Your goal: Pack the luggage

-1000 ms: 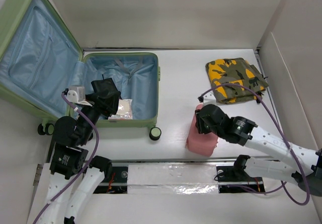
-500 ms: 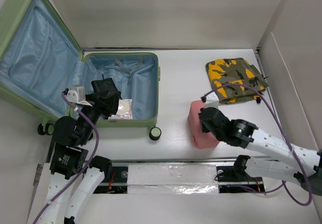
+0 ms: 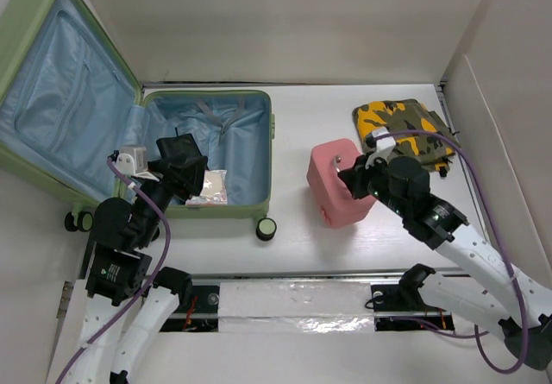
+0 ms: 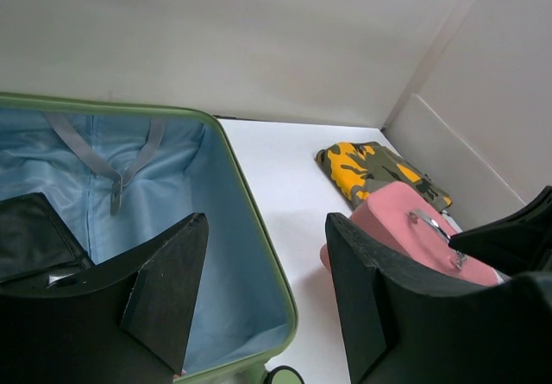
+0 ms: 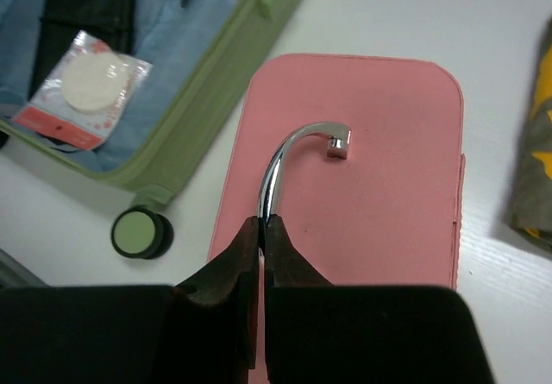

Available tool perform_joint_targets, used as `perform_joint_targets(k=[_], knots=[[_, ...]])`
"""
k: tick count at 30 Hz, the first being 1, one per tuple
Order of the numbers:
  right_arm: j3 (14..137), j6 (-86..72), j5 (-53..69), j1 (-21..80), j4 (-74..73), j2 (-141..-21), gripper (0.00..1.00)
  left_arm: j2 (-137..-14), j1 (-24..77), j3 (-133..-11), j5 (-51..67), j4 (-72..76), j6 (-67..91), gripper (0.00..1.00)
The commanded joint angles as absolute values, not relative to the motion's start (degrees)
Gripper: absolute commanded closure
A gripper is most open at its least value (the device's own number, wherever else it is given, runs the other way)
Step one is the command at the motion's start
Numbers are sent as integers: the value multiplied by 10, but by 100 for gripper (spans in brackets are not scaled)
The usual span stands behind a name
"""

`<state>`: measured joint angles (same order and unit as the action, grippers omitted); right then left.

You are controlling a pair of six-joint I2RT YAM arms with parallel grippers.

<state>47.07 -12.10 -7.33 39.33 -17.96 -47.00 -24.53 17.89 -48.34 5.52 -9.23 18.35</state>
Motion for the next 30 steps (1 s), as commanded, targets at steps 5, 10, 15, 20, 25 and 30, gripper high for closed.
perform_joint_targets(k=[5,10,15,20,25,30], knots=[[568,-122,115,373,42,-526,100,-251,177,-480,63,-62,186,46],[718,-102,139,409,60,-642,100,-250,177,-480,61,-62,187,46],[861,-71,136,448,54,-769,100,-244,177,-481,52,-63,187,46],[975,-76,135,462,72,-938,100,-243,177,-479,51,-62,188,46],[1075,-56,28,504,101,-1081,100,-246,177,-479,46,-65,187,46],[1221,-34,66,553,16,-1237,75,-239,177,-482,24,-69,188,46]])
